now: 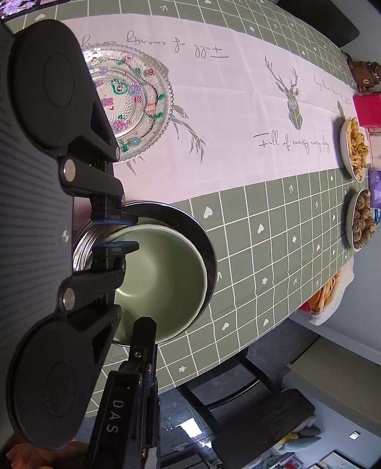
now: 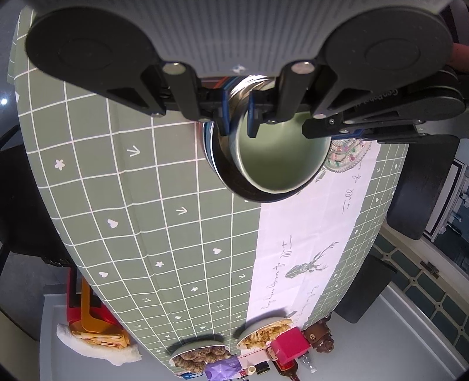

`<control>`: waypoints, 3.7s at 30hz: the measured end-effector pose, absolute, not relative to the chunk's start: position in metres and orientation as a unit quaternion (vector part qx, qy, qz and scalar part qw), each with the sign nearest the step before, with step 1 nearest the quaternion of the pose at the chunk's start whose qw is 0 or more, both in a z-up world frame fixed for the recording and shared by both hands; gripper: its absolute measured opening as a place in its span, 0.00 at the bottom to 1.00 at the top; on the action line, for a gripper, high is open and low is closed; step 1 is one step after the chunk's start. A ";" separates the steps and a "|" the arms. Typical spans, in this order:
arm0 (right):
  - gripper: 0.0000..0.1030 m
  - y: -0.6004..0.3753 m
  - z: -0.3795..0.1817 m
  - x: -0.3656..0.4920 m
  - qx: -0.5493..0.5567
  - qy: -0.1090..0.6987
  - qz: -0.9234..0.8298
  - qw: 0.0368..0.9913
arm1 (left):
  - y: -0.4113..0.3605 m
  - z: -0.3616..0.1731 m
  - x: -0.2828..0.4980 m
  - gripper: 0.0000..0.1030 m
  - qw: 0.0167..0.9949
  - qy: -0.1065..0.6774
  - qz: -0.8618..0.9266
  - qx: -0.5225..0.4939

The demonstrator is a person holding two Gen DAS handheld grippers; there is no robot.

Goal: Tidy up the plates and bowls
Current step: 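Lower the pale green bowl into the nested bowls with both grippers, then grip the stacked bowls' rim with both grippers and lift the stack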

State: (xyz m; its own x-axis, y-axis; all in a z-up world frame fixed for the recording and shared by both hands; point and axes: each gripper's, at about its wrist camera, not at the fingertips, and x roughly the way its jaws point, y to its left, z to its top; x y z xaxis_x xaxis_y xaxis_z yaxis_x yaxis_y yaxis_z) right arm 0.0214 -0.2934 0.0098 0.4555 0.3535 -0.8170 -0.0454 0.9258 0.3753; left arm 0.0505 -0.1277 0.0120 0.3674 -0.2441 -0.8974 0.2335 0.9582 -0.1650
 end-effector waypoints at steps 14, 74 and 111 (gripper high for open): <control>0.13 -0.275 0.013 0.030 0.079 0.521 0.118 0.842 | -0.128 0.013 0.055 0.13 0.821 0.551 -0.148 -0.002; 0.86 -0.330 -0.043 0.027 0.279 0.512 0.113 0.804 | -0.052 -0.033 0.027 0.83 0.855 0.434 -0.130 -0.251; 0.57 -0.323 -0.068 0.023 0.344 0.536 0.122 0.761 | -0.058 -0.057 0.031 0.60 0.809 0.468 -0.158 -0.319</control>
State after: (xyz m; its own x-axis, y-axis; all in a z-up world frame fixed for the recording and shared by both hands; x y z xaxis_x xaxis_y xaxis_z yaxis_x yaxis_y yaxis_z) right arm 0.0234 -0.3230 -0.0678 0.3956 0.5543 -0.7322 0.1831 0.7337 0.6544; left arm 0.0313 -0.0583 -0.0575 0.5126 -0.5533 -0.6566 -0.0435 0.7470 -0.6634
